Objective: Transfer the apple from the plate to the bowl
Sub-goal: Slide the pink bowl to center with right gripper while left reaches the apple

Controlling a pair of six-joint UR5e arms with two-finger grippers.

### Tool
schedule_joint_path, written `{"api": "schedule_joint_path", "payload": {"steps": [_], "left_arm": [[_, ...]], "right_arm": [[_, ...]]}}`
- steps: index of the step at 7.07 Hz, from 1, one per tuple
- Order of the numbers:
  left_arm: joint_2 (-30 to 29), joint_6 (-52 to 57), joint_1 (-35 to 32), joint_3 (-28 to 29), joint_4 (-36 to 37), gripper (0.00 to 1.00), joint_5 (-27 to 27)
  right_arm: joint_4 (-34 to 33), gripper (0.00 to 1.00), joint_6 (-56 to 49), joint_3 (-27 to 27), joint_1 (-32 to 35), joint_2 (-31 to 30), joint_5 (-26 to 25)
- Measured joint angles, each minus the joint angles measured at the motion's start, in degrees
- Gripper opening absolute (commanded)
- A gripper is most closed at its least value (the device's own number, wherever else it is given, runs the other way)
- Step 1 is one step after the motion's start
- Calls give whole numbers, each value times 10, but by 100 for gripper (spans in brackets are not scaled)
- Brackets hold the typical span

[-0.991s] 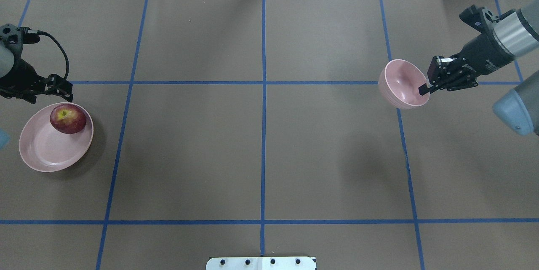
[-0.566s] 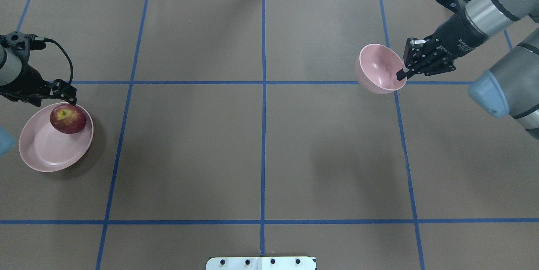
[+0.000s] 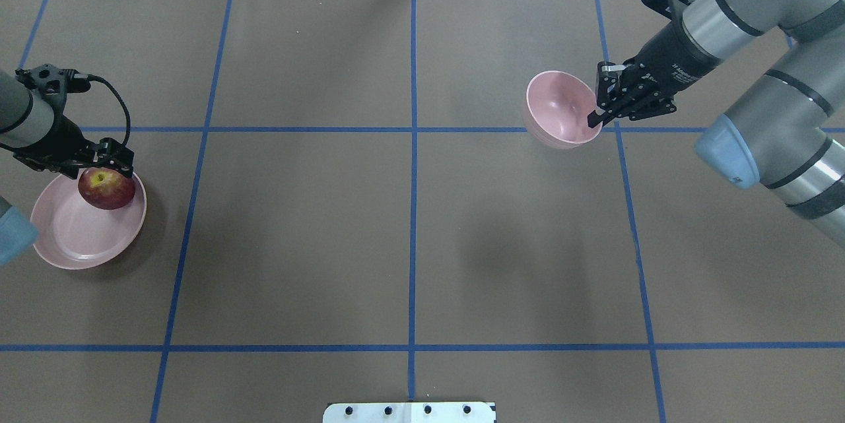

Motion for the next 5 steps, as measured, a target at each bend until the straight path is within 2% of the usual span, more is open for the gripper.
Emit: {"api": "schedule_joint_path", "payload": {"steps": [2,3,4,5], "left_arm": [[0,0,13,9,0,97,11],[0,1,21,15,-1,66,16],[0,0,25,17,-1,26,16],[0,0,26,16,1,0,14]], "right_arm": [[0,0,18,-3,-18,15,-16],[-1,0,22,-4,-28,22,-27],[-4,0,23,-6,-40,29,-41],[-16,0,24,-6,-49,39,-51]]}}
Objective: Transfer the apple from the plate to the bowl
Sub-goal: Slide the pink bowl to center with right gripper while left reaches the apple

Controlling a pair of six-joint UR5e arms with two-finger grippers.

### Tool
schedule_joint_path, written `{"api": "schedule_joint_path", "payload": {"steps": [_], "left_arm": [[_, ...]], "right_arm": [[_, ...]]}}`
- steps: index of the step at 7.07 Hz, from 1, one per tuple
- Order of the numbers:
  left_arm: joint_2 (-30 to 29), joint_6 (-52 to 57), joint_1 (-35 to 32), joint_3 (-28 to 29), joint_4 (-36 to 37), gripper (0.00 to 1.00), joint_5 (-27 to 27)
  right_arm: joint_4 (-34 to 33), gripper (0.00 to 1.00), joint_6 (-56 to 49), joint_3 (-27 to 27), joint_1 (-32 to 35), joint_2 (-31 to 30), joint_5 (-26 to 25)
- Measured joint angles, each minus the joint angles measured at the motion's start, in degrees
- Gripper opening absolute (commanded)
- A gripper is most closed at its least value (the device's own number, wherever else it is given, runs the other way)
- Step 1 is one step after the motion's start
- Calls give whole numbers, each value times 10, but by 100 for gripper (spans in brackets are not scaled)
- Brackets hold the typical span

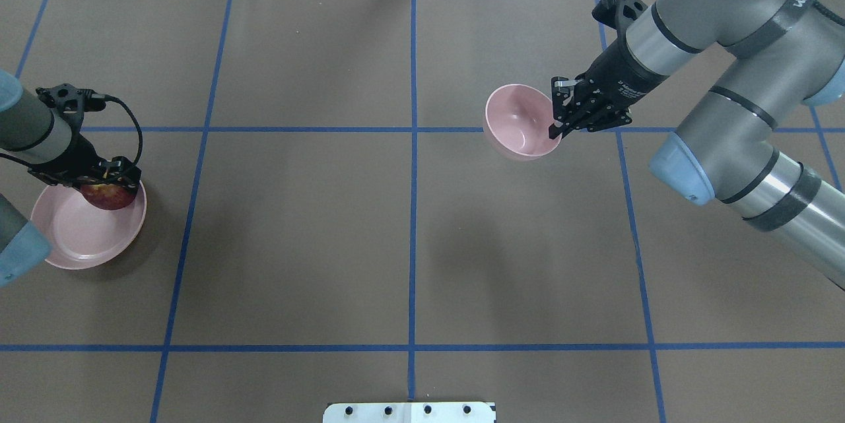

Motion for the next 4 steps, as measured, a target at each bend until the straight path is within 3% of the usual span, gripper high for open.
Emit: {"api": "schedule_joint_path", "payload": {"steps": [2,4], "left_arm": [[9,5,-3,-19,9,0,-5],[15,17,-8,-79,77,0,-15]], "right_arm": [[-20,0,9,2,-10,16,-9],[-23,0,21,-1,-43,25,-42]]}}
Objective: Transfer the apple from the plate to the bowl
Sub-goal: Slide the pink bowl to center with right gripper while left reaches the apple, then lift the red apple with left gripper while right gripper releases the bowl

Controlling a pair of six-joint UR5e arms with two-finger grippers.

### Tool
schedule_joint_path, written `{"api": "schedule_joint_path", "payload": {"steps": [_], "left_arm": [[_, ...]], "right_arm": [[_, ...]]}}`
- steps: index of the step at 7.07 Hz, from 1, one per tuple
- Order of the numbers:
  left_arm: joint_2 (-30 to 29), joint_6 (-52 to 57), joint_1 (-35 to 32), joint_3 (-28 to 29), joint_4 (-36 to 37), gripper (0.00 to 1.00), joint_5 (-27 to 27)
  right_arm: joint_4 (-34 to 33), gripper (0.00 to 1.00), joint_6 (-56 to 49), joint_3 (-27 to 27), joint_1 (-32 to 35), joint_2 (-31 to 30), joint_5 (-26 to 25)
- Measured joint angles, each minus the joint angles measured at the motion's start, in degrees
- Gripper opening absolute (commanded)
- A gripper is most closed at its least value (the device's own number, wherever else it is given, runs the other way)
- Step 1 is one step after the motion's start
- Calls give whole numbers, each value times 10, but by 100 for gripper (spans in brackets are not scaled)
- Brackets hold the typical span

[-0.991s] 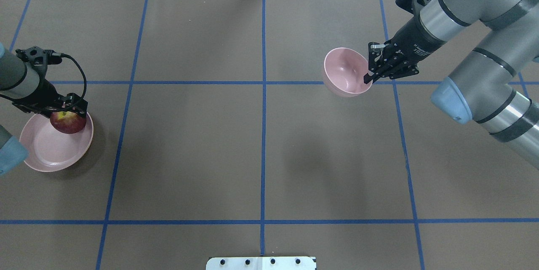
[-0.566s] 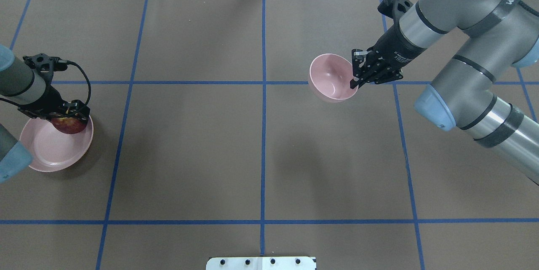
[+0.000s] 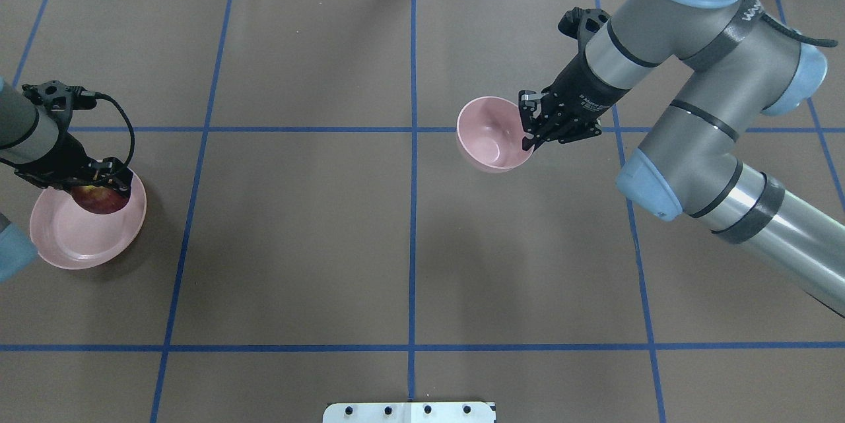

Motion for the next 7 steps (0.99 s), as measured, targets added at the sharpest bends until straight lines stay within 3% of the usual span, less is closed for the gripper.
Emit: {"api": "schedule_joint_path", "payload": {"steps": [3,7], "left_arm": [[-82,15,-1,-80,178,0,-6],[-118,3,-1,-91,208,0,-31]], "right_arm": [[-1,0,2,-48,-72,39,-83],[11,0,-2,-190,-97,147,-137]]}}
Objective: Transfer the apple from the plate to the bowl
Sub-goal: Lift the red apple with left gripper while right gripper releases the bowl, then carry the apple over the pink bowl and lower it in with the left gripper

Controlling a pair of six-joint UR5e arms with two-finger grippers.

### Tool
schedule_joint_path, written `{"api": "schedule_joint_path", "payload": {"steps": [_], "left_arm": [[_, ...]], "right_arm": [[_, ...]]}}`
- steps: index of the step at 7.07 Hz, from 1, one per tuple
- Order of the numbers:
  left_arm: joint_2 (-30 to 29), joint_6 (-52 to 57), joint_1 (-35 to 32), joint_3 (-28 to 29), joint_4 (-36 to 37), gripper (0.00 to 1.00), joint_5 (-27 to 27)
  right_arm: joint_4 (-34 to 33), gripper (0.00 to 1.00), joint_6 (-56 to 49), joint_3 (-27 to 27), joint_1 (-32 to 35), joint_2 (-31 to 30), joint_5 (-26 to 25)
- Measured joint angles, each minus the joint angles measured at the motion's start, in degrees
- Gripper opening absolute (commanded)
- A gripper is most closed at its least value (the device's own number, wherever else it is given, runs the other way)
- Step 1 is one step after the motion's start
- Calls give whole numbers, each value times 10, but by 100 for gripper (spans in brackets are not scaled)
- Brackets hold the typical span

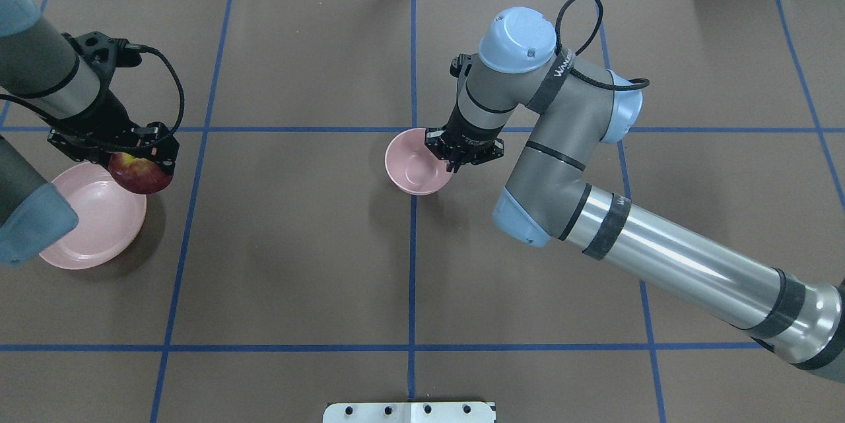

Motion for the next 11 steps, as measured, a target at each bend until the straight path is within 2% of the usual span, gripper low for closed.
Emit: {"api": "schedule_joint_path", "payload": {"steps": [1,2,3,6,8,9,11], "left_arm": [[-2,-3,0,-2,0,0,-1],[-4,-10,1,-3,0,0,-2],[-7,-19,1,-4,0,0,-2],[-65,-104,32,11,0,0,0],[-139,-184,77,54,-3,0,2],[-181,-212,92,85,-7,0,3],[-279,-254,105,175,-34,0,3]], "right_arm": [[17,0,0,-26,0,12,-8],[31,20,0,-43,0,16,-11],[38,99,1,-51,0,18,-12],[51,100,4,-54,16,23,-3],[44,100,1,-48,56,23,49],[27,100,-3,-43,80,20,77],[-59,100,-39,9,118,-9,93]]}}
